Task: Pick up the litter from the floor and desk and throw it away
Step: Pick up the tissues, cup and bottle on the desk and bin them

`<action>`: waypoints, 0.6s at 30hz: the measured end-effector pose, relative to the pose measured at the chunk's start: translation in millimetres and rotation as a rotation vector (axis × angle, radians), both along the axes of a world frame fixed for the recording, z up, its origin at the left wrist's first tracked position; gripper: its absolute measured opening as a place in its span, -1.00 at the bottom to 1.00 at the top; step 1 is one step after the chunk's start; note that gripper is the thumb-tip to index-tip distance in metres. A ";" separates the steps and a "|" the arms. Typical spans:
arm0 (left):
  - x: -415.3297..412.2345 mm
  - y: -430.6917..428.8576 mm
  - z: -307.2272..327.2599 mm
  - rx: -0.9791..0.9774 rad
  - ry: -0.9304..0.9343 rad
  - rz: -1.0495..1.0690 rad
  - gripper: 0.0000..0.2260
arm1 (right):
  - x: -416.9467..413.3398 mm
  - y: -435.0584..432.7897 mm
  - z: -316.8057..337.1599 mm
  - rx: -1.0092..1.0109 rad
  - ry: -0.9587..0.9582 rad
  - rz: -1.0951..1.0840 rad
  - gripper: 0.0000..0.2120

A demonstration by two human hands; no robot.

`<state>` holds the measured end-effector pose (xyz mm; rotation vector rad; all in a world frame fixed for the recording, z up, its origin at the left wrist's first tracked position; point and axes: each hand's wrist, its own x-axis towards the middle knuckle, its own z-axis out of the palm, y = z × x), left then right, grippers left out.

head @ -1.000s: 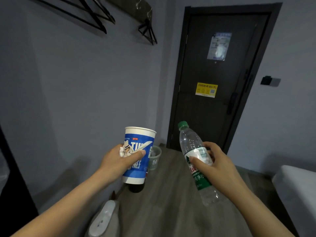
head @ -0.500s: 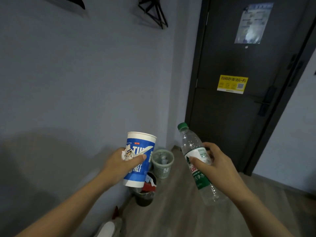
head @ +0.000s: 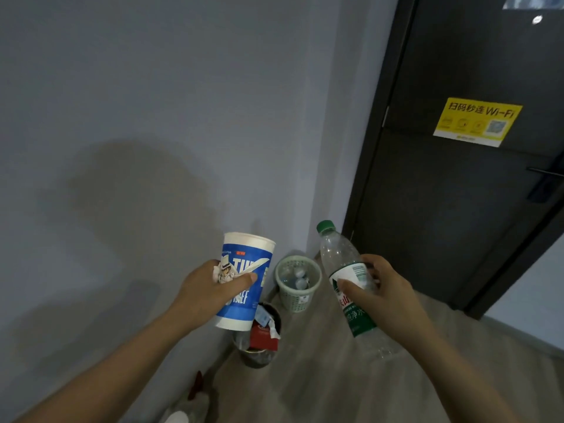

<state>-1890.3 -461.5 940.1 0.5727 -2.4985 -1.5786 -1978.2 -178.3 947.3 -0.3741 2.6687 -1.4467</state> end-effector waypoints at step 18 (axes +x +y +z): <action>-227.8 -89.0 -96.0 0.122 -0.312 0.041 -0.64 | -215.7 -89.3 -76.9 0.141 -0.230 -0.054 -0.41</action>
